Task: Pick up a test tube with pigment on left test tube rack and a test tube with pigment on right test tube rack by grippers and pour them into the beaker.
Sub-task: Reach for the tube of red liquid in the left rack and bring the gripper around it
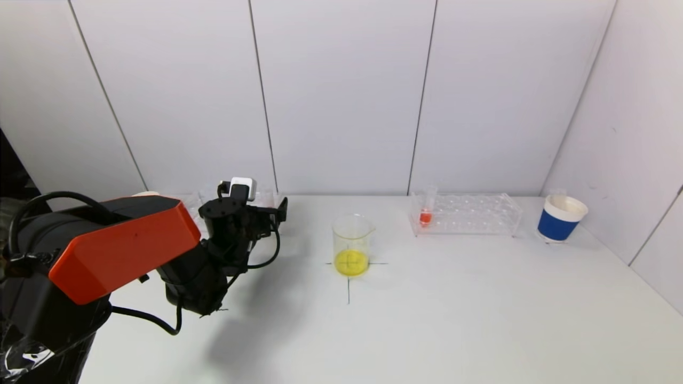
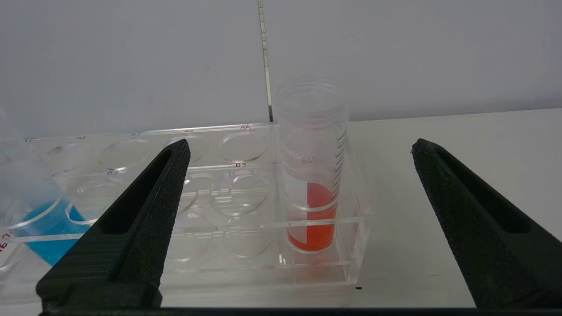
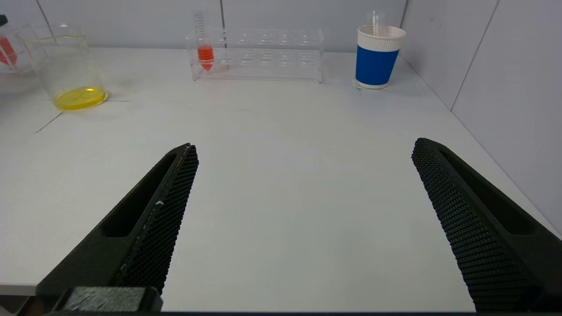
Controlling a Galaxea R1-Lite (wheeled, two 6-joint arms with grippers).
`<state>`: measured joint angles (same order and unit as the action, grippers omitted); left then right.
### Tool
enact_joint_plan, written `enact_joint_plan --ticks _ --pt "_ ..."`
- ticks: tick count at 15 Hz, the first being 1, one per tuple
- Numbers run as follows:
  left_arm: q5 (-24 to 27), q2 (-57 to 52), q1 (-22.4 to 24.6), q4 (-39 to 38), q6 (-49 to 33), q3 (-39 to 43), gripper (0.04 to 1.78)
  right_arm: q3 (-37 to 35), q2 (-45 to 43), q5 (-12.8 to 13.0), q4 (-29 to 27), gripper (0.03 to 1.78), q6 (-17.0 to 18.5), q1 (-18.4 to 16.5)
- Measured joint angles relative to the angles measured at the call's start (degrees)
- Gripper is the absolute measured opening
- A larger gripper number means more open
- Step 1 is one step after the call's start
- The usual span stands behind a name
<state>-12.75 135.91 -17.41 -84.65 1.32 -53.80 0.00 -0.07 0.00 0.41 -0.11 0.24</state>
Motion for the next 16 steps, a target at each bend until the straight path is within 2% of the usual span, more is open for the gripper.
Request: enact_joint_plan --ticks 16 --pt "0.09 1.66 -0.15 0.63 1.18 -4.24 1.76 0.0 0.0 0.0 0.0 1.77 -0.02 0.0"
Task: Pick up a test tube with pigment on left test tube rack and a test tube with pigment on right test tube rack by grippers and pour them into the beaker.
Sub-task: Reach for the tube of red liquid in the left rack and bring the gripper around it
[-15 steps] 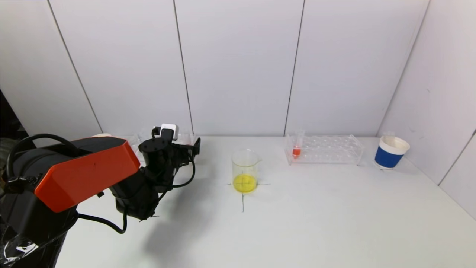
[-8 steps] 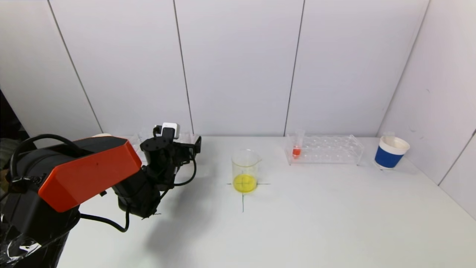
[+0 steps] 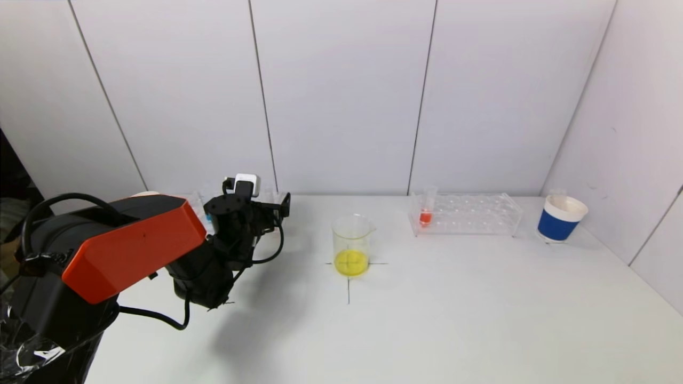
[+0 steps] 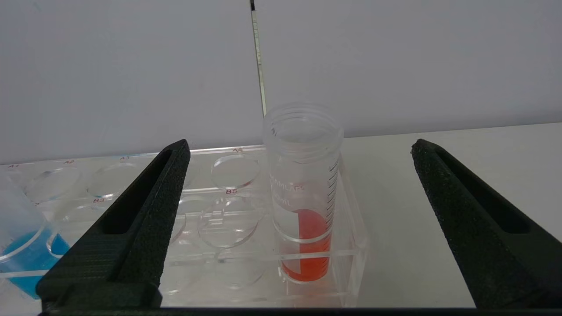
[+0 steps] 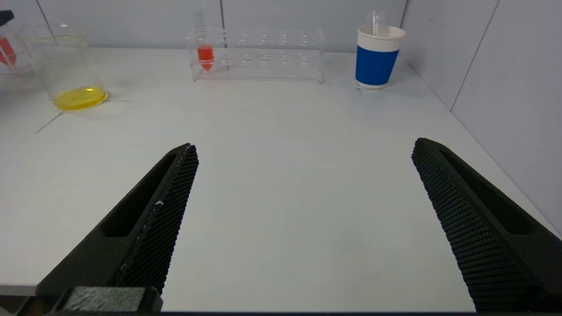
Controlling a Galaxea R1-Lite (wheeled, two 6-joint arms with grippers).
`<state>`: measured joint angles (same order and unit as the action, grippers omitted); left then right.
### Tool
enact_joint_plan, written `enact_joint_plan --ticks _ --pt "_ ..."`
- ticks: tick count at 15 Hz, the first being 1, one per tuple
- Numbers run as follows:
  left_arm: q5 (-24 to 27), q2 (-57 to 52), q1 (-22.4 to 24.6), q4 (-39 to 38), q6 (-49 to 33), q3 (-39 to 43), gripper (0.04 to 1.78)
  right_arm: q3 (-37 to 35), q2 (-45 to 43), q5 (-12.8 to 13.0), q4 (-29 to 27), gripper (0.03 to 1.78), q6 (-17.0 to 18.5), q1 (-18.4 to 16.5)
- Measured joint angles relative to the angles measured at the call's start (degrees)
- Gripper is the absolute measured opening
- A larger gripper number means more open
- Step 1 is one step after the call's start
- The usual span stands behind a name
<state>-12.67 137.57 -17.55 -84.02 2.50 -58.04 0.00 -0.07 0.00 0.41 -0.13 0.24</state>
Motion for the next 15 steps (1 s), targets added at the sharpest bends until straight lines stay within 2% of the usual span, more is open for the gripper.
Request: enact_joint_plan --ticks 15 --pt "0.0 0.63 -0.11 -0.02 0.39 -0.59 1.76 0.0 0.0 0.02 0.0 1.77 0.04 0.0"
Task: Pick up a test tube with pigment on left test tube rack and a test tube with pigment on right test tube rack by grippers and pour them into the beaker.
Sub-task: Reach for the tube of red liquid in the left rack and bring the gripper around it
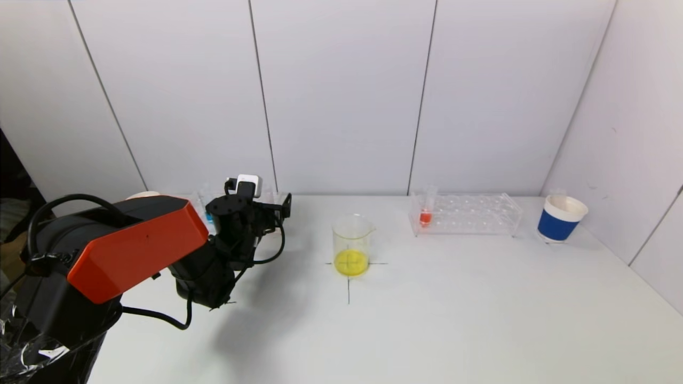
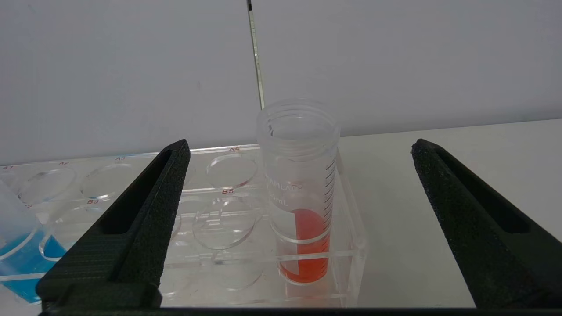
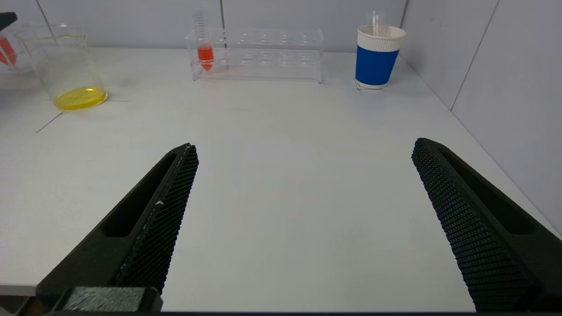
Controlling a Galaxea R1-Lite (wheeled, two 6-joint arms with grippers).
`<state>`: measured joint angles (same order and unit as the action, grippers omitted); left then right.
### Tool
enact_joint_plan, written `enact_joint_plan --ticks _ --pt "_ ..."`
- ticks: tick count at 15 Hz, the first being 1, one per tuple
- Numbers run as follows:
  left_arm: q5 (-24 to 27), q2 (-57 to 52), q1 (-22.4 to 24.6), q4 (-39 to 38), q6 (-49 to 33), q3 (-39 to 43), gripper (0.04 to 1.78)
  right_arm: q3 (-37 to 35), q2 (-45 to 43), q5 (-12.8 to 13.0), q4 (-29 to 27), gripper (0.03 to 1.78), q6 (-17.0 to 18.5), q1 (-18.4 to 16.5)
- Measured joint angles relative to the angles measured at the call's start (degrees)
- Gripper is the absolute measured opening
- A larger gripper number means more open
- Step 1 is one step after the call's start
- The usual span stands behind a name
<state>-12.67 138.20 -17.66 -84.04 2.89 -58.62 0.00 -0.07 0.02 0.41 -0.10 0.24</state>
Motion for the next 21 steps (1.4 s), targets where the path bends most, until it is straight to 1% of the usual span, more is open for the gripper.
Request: enact_joint_plan --ticks 21 --pt "0.02 0.77 0.17 0.5 0.09 -1.32 1.76 0.0 0.0 -0.02 0.0 1.77 0.0 0.0"
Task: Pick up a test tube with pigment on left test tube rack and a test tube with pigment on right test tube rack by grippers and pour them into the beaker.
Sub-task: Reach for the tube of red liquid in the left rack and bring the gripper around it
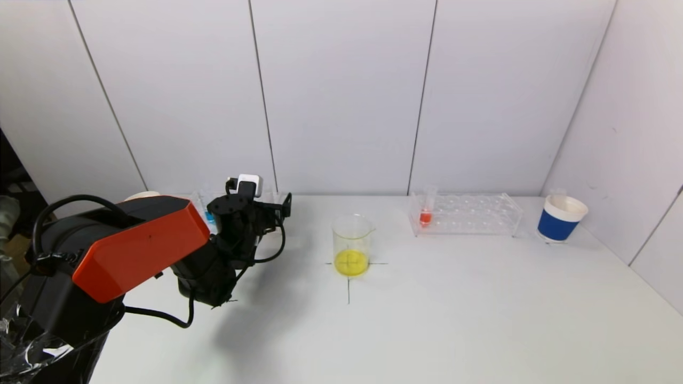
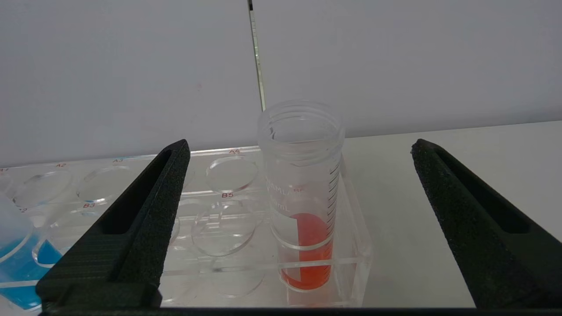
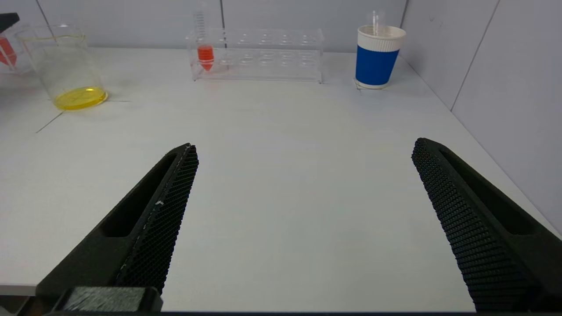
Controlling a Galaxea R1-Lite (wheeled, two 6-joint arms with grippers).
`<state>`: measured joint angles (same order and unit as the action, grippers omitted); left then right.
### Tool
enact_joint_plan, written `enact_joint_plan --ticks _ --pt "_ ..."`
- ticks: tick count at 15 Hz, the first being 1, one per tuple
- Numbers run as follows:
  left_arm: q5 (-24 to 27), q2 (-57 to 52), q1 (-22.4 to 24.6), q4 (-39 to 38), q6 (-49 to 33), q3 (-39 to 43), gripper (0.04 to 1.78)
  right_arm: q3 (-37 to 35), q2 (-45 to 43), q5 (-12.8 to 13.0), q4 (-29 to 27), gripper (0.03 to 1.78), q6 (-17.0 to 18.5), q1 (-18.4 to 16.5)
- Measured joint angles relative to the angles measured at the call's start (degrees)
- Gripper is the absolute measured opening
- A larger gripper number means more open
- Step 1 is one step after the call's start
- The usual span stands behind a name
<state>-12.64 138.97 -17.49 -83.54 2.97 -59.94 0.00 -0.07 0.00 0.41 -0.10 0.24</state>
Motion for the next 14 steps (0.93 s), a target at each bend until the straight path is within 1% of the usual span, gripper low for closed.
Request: enact_joint_plan --ticks 3,4,6,7,9,12,13,14 --pt "-0.02 0.02 0.0 -0.05 0.0 0.0 1.76 0.0 0.0 0.05 0.0 1.77 -0.01 0.0" --pt "-0.09 0.0 0.0 -0.02 0.0 -0.09 1.73 0.0 0.0 0.02 0.0 1.77 0.0 0.0" --pt "-0.3 0.02 0.02 0.0 -0.02 -0.33 1.59 0.0 0.0 0.05 0.0 1.77 -0.01 0.0" --pt "-0.28 0.02 0.07 0.0 0.0 -0.39 1.49 0.0 0.0 0.02 0.0 1.77 -0.01 0.0" --pt "-0.28 0.02 0.09 -0.05 0.0 -0.43 1.2 0.0 0.0 0.02 0.0 1.77 0.0 0.0" --pt "-0.28 0.02 0.09 -0.05 0.0 -0.43 0.63 0.0 0.0 0.02 0.0 1.77 0.02 0.0" --pt "-0.22 0.02 0.09 -0.02 -0.02 -0.45 0.5 0.0 0.0 0.02 0.0 1.77 0.0 0.0" --pt "-0.2 0.02 0.09 -0.05 0.0 -0.45 0.45 0.0 0.0 0.0 0.0 1.77 0.02 0.0"
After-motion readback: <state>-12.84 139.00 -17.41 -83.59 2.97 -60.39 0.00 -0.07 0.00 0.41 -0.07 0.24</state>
